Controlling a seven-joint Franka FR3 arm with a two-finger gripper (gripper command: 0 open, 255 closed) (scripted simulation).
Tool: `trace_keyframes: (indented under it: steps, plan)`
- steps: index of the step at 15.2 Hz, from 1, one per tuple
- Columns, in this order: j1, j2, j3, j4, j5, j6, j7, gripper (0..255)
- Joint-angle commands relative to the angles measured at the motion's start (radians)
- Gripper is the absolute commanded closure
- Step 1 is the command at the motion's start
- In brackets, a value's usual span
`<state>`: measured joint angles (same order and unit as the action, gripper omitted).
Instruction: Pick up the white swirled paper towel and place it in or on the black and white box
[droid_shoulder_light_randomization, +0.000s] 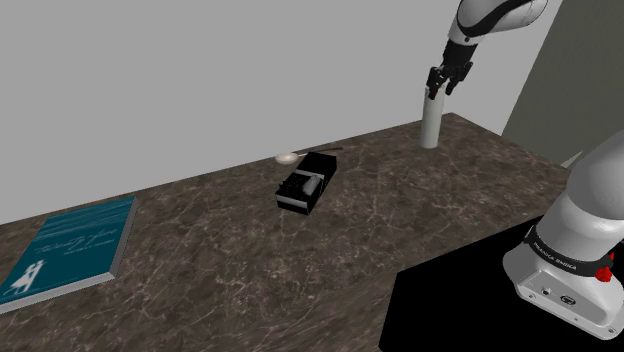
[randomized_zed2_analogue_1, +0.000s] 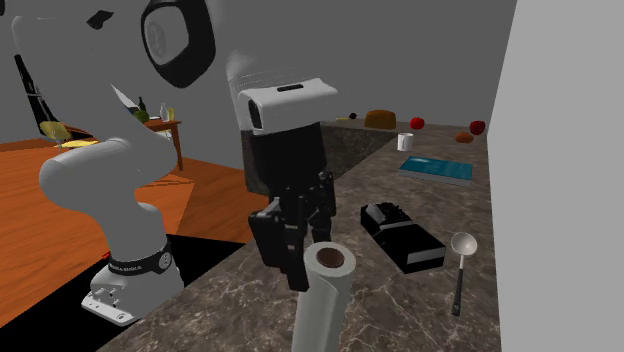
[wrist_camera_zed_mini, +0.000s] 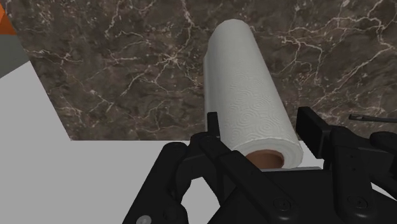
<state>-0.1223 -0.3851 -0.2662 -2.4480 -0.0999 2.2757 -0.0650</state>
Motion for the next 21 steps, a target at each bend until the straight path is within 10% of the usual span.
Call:
trace_keyframes:
  steps: [1, 21]
  plan:
    - [0.001, -0.005, 0.002, 0.023, 0.001, -0.028, 0.000, 255]
    - [0.006, -0.048, 0.025, 0.256, 0.008, -0.305, 0.004, 255]
